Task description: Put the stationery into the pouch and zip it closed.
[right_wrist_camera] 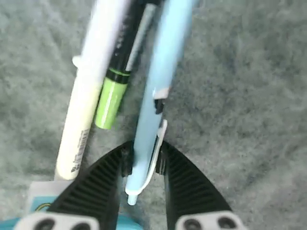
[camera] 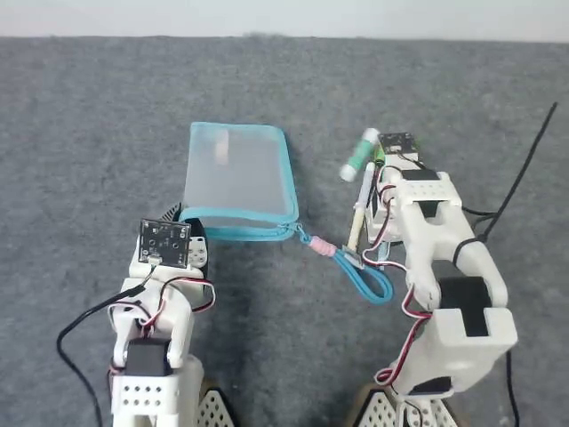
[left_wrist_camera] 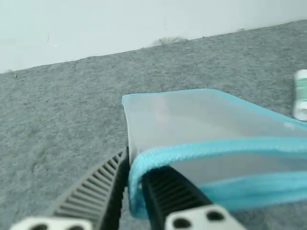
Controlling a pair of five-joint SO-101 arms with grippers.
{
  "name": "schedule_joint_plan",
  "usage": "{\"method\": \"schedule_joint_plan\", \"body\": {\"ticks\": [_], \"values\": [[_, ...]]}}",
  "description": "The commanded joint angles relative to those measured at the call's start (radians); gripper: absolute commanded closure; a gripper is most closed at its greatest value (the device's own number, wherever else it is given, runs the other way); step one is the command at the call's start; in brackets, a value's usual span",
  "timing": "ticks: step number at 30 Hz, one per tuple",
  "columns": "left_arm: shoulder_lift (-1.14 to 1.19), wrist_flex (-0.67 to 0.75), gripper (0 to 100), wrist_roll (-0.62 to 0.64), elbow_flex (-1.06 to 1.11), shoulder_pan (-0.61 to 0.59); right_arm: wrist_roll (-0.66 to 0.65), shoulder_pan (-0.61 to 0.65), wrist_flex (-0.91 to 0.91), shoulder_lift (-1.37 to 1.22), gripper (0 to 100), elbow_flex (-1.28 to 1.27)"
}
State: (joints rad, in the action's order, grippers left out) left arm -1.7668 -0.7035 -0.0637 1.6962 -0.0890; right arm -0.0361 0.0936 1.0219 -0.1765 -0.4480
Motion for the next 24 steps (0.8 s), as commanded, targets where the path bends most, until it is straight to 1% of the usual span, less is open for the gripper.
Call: {"method": "schedule_joint_plan", "body": {"ticks": [1, 4, 6, 9, 11, 13, 15, 16, 18, 23, 24], "values": [[-0.003, 0.008, 99, -0.005, -0.010, 0.009, 0.000, -0.005, 0.018, 0.010, 99.2, 0.035], [-0.003, 0.008, 99, -0.006, -0.010, 0.009, -0.002, -0.007, 0.019, 0.018, 99.2, 0.034], [-0.003, 0.008, 99, -0.006, -0.010, 0.009, -0.026, -0.013, 0.059, 0.051, 99.2, 0.031], [-0.003, 0.008, 99, -0.006, -0.010, 0.009, -0.092, -0.045, 0.119, 0.142, 99.2, 0.031], [-0.003, 0.008, 99, -0.006, -0.010, 0.009, -0.091, -0.084, 0.122, 0.217, 99.2, 0.011], [-0.003, 0.008, 99, -0.006, -0.010, 0.009, -0.100, -0.094, 0.124, 0.298, 99.2, -0.020], [-0.002, 0.008, 99, -0.005, -0.010, 0.009, -0.112, -0.091, 0.127, 0.377, 99.2, -0.060], [-0.002, 0.008, 99, -0.005, -0.010, 0.009, -0.141, -0.079, 0.137, 0.414, 99.2, -0.074], [-0.002, 0.008, 99, -0.005, -0.010, 0.009, -0.186, -0.051, 0.188, 0.476, 99.2, -0.086], [-0.002, 0.008, 99, -0.006, -0.010, 0.009, -0.203, 0.007, 0.320, 0.621, 99.2, -0.051], [-0.002, 0.008, 99, -0.006, -0.010, 0.009, -0.227, 0.028, 0.348, 0.645, 99.2, -0.035]]}}
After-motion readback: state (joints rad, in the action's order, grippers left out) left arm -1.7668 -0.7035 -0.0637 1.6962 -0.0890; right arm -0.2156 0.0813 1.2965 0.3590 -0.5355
